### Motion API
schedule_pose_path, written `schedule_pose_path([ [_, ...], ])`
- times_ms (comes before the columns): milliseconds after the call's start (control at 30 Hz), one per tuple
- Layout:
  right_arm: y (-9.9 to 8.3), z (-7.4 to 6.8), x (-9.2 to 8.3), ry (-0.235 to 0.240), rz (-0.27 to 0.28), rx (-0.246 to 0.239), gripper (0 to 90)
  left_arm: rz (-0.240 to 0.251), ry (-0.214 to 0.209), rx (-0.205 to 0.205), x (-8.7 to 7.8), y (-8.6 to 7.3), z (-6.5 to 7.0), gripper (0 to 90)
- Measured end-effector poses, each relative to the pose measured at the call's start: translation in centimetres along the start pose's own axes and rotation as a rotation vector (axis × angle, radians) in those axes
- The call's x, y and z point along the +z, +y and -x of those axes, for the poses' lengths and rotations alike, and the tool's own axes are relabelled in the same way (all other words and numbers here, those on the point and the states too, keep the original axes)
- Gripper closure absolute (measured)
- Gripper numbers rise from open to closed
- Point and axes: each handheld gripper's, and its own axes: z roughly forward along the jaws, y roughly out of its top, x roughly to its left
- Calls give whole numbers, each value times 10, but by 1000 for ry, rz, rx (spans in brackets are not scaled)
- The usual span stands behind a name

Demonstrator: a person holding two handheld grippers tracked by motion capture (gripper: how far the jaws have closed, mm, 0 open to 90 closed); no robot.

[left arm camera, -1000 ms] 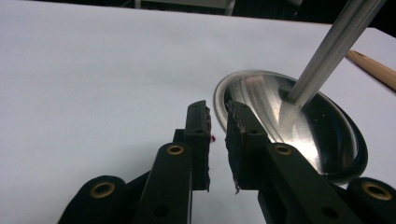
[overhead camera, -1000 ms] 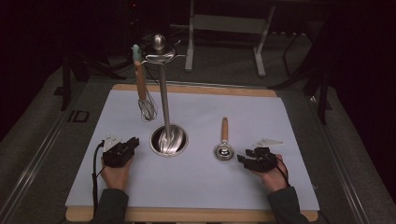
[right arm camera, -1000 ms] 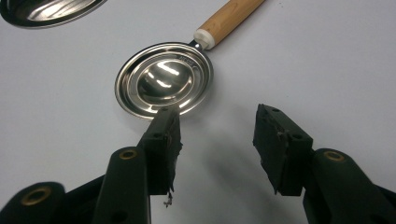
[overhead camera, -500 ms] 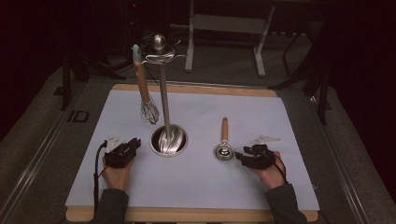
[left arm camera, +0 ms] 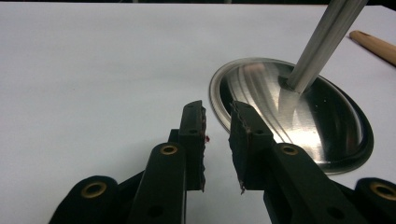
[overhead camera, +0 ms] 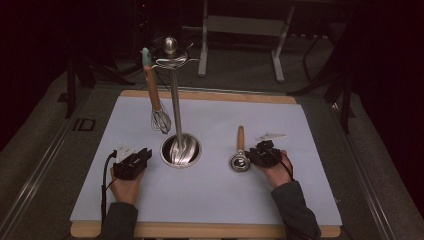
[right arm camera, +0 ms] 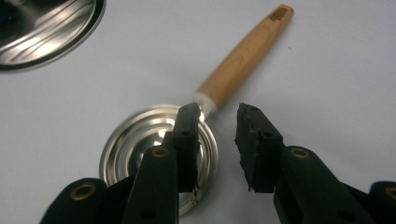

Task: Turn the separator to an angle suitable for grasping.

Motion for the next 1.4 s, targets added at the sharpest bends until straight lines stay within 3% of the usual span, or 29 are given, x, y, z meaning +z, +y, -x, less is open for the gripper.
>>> schedule_pose_path([
  [200,17,3,15,0,-16,57,675,-2,-1,3,0,0,0,754],
  [433,23,14,30,61,-38,195,677,-4,-2,5,1,0,0,753],
  [800,28,16,44,61,-79,271,621,-11,-3,8,1,0,1,746],
  [1000,32,9,52,90,-104,259,644,-12,-4,9,1,0,1,746],
  [1167,35,-9,57,136,-139,184,696,-11,-3,10,1,0,1,746],
  [1400,29,-20,49,146,-183,148,709,-11,-4,11,1,0,1,747],
])
